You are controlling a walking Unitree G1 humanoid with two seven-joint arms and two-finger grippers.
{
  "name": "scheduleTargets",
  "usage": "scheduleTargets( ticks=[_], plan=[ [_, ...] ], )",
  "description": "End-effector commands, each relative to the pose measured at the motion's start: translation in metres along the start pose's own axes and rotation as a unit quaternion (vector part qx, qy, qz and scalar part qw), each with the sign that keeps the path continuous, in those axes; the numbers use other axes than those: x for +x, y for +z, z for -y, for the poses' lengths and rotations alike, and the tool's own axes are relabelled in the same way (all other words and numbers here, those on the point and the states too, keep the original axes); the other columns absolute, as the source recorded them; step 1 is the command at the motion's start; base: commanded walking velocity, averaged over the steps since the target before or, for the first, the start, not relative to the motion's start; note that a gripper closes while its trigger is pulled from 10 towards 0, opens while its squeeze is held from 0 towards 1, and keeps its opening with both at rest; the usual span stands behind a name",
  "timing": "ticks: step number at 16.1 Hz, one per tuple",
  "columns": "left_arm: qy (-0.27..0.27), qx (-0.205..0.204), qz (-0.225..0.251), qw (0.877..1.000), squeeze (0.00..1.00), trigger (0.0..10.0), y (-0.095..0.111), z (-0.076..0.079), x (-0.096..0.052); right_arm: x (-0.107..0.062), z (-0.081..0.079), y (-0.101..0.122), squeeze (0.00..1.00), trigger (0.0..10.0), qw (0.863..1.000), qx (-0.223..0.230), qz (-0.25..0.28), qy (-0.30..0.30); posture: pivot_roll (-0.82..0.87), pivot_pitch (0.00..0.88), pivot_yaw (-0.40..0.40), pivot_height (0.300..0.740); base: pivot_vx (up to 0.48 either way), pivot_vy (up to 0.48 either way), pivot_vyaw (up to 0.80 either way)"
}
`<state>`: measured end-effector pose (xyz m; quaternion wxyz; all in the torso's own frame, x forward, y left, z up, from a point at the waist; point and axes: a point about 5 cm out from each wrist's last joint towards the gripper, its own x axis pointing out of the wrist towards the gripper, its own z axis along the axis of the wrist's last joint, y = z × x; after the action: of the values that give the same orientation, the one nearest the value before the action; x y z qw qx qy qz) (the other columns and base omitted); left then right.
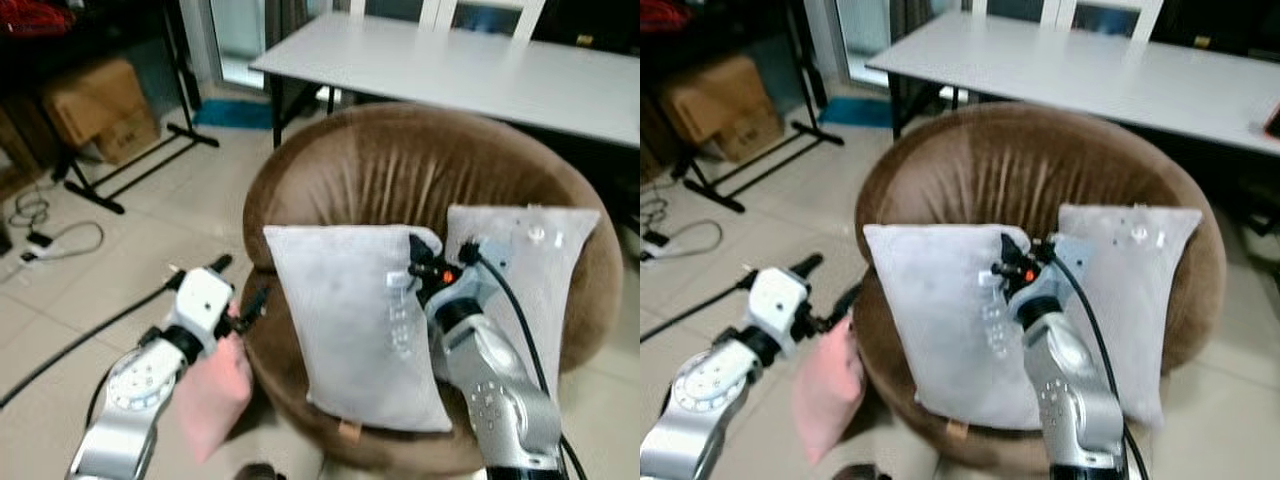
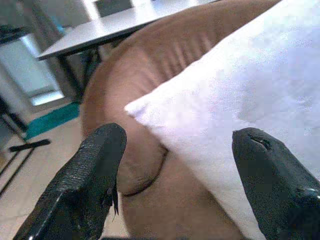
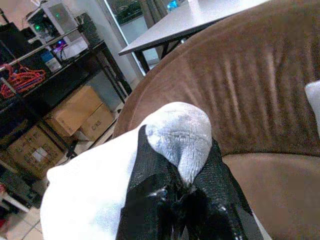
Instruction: Move the pillow to the sofa from floor
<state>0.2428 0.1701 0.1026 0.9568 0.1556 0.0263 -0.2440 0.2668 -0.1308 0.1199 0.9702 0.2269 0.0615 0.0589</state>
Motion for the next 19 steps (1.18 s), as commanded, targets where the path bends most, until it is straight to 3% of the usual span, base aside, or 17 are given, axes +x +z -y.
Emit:
scheduleTargets(
  ticks=[1, 3, 8, 9, 10, 11, 13, 14, 16, 18, 19],
  plan=[
    [-0.019, 0.002, -0.003, 1.0, 0.0, 10.0, 0.002, 0.001, 0.0, 0.0, -0.001, 0.012, 0.0, 10.0, 1.0, 0.003, 0.025, -0.004, 0.05, 0.011, 0.005, 0.74, 0.0, 0.0, 0.0],
    [-0.075, -0.008, -0.019, 0.997, 0.0, 10.0, -0.001, 0.007, -0.002, 0.006, 0.008, 0.013, 0.0, 10.0, 0.998, 0.006, 0.021, -0.059, 0.05, 0.006, 0.01, 0.74, 0.0, 0.0, 0.0],
    [-0.153, -0.02, -0.04, 0.987, 0.0, 10.0, -0.004, 0.013, -0.003, 0.021, 0.03, 0.016, 0.0, 10.0, 0.987, 0.06, 0.052, -0.137, 0.04, 0.004, 0.016, 0.74, 0.0, 0.0, 0.0],
    [-0.172, -0.025, -0.047, 0.984, 0.0, 10.0, -0.005, 0.015, -0.004, 0.026, 0.05, 0.019, 0.0, 10.0, 0.974, 0.077, 0.065, -0.203, 0.04, 0.001, 0.02, 0.74, 0.0, 0.0, 0.0],
    [-0.172, -0.025, -0.047, 0.984, 0.0, 10.0, -0.005, 0.015, -0.004, 0.026, 0.05, 0.019, 0.0, 10.0, 0.974, 0.077, 0.065, -0.203, 0.04, 0.001, 0.02, 0.74, 0.0, 0.0, 0.0],
    [-0.183, -0.026, -0.047, 0.982, 0.0, 10.0, -0.004, 0.014, -0.003, 0.032, 0.075, 0.025, 0.0, 10.0, 0.955, 0.084, 0.08, -0.272, 0.05, 0.0, 0.02, 0.74, 0.0, 0.0, 0.0],
    [-0.184, -0.023, -0.045, 0.982, 0.0, 10.0, -0.003, 0.013, -0.002, 0.034, 0.095, 0.032, 0.0, 10.0, 0.939, 0.078, 0.09, -0.324, 0.05, 0.0, 0.019, 0.74, 0.0, 0.0, 0.0],
    [-0.181, -0.02, -0.042, 0.982, 0.0, 10.0, -0.002, 0.012, -0.001, 0.033, 0.109, 0.033, 0.0, 10.0, 0.924, 0.076, 0.095, -0.363, 0.05, 0.0, 0.019, 0.74, 0.0, 0.0, 0.0],
    [-0.181, -0.019, -0.04, 0.982, 0.0, 10.0, -0.001, 0.011, 0.0, 0.034, 0.125, 0.039, 0.0, 10.0, 0.908, 0.093, 0.121, -0.389, 0.05, 0.0, 0.022, 0.74, 0.0, 0.0, 0.0],
    [-0.182, -0.018, -0.04, 0.982, 0.0, 10.0, -0.001, 0.011, 0.0, 0.036, 0.127, 0.042, 0.0, 10.0, 0.908, 0.096, 0.126, -0.389, 0.05, 0.0, 0.024, 0.74, 0.0, 0.0, 0.0],
    [-0.182, -0.018, -0.039, 0.982, 0.0, 10.0, -0.001, 0.01, 0.0, 0.041, 0.128, 0.043, 0.01, 10.0, 0.915, 0.088, 0.121, -0.375, 0.05, 0.0, 0.027, 0.74, 0.0, 0.0, 0.0]
  ],
)
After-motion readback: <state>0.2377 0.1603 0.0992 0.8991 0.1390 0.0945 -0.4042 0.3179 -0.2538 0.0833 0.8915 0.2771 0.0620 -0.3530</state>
